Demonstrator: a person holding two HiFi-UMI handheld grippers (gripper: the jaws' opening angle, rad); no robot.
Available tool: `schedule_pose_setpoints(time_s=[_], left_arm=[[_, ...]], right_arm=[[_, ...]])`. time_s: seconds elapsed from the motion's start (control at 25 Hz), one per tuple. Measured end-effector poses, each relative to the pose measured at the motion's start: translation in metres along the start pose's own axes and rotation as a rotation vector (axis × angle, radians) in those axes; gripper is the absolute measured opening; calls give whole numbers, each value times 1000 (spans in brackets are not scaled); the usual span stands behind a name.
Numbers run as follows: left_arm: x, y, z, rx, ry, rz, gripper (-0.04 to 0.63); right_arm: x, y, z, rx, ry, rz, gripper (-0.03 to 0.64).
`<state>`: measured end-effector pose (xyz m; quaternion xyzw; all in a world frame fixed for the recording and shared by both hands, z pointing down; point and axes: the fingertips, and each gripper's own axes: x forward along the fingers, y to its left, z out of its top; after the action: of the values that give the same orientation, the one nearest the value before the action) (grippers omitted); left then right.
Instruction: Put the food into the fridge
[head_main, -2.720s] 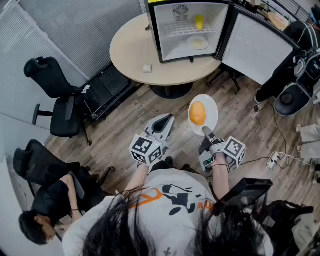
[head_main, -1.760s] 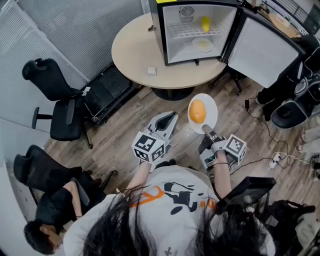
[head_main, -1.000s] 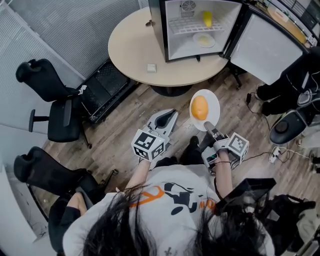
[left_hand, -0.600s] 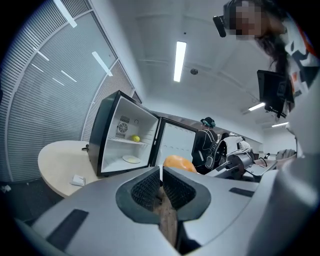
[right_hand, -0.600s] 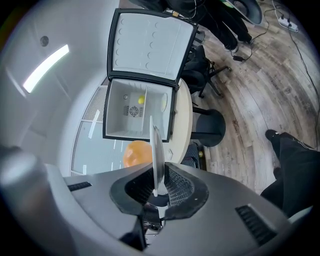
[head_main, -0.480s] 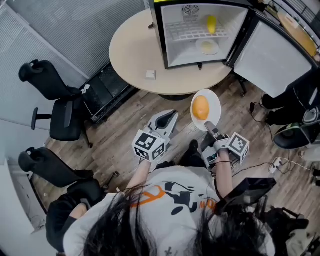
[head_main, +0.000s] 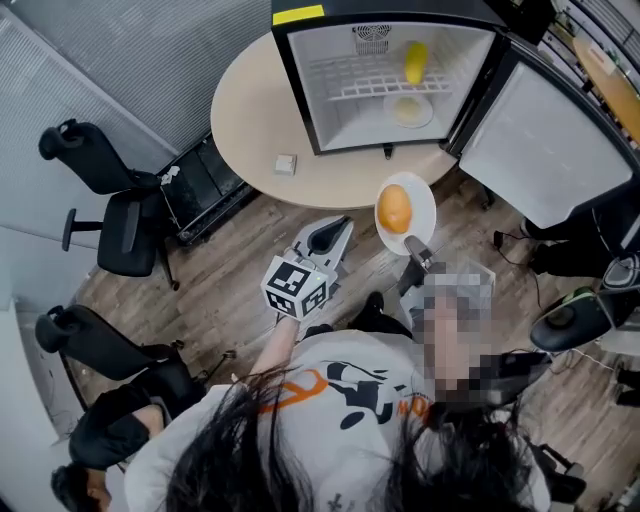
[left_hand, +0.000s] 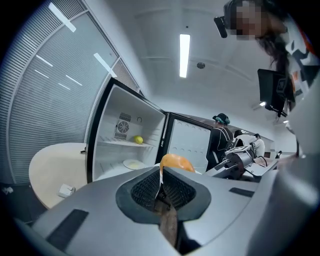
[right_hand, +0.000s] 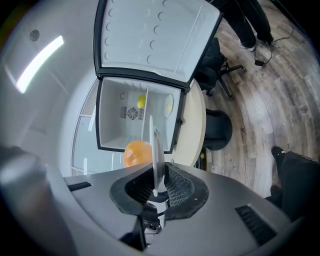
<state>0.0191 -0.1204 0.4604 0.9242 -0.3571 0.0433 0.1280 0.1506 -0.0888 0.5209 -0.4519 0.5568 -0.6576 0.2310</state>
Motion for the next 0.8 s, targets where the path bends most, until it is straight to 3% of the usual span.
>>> schedule_pose_setpoints(time_s=[0.36,0.8], left_arm=[[44,3,8,-9,0,70,12],[61,15,11,-15,8,119,12]], right_arm=[[14,-4,43,5,69,10,48],[32,-2,63,12,114,14,48]])
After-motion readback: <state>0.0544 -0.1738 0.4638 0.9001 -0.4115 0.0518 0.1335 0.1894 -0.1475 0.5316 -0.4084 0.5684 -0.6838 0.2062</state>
